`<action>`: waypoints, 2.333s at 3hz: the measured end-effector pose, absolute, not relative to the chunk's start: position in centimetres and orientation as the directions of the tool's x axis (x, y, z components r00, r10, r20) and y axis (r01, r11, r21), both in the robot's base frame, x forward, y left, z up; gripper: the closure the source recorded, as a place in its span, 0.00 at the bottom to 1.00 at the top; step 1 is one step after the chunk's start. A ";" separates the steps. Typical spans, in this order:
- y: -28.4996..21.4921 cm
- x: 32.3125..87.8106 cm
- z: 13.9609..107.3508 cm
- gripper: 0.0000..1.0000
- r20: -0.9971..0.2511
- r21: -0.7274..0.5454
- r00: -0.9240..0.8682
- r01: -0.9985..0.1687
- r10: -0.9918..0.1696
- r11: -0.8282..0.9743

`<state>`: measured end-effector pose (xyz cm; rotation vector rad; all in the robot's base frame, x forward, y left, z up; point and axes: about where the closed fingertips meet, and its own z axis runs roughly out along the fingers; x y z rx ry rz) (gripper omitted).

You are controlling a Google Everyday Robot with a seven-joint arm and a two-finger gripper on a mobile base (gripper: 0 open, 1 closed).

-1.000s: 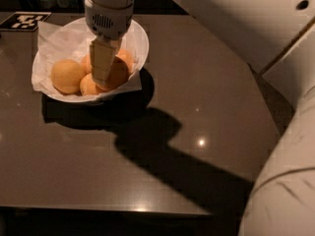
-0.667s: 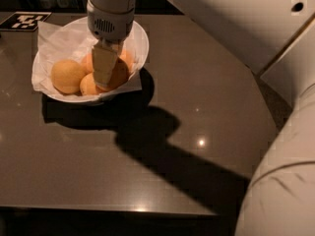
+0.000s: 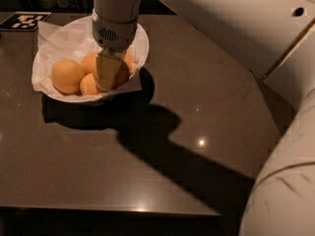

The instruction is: Pick orange from white bowl

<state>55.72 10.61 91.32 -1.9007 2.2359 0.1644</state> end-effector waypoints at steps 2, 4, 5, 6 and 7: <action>10.6 55.7 91.3 0.87 -0.224 -0.046 -0.152 -0.985 -0.963 0.166; 10.1 51.4 98.1 1.00 -0.343 -0.196 0.004 -0.978 -0.939 0.067; 10.1 48.9 100.9 1.00 -0.383 -0.239 0.107 -0.971 -0.918 -0.014; 9.4 46.2 102.3 1.00 -0.395 -0.251 0.188 -0.964 -0.899 -0.091; 8.3 44.0 103.3 1.00 -0.403 -0.278 0.219 -0.954 -0.889 -0.109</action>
Offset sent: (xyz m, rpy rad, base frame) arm 0.0000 0.0000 -0.0002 -0.0001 0.0001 0.0000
